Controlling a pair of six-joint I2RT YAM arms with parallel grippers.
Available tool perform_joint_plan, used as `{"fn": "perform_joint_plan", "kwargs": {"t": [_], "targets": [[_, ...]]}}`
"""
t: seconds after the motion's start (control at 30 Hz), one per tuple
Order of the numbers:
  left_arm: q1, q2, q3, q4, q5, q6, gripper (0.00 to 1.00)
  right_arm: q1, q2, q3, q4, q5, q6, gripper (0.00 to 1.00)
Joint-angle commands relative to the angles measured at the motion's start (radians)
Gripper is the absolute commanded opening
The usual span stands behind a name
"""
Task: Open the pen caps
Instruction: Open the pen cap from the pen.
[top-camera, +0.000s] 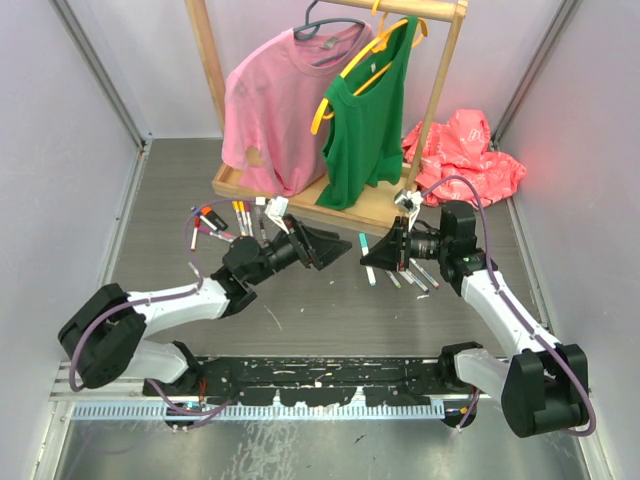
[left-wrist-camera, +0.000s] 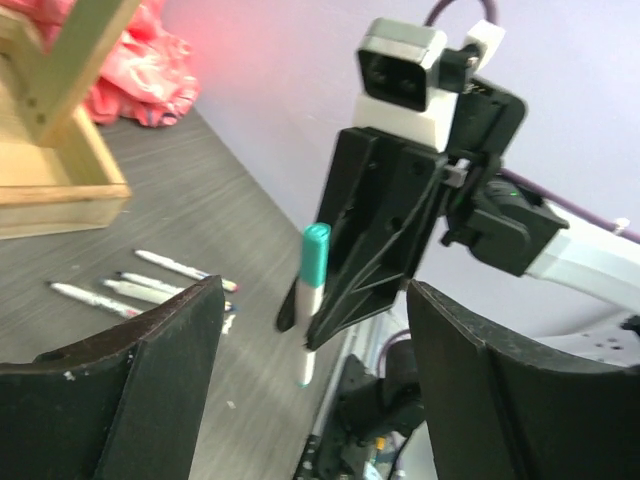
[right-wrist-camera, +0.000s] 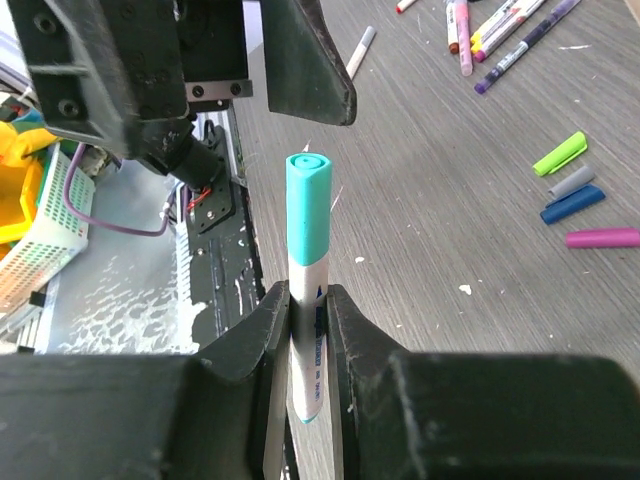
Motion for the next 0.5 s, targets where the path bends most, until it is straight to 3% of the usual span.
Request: {"fn": "perform_joint_plan", "kwargs": {"t": [0.0, 0.47], "targets": [[0.008, 0.051, 0.104, 0.037, 0.14, -0.079, 0.72, -0.006, 0.01, 0.05, -0.035, -0.044, -0.061, 0.01], [0.008, 0.203, 0.224, 0.023, 0.203, -0.146, 0.45, -0.004, 0.012, 0.053, -0.049, -0.044, -0.072, 0.01]]}}
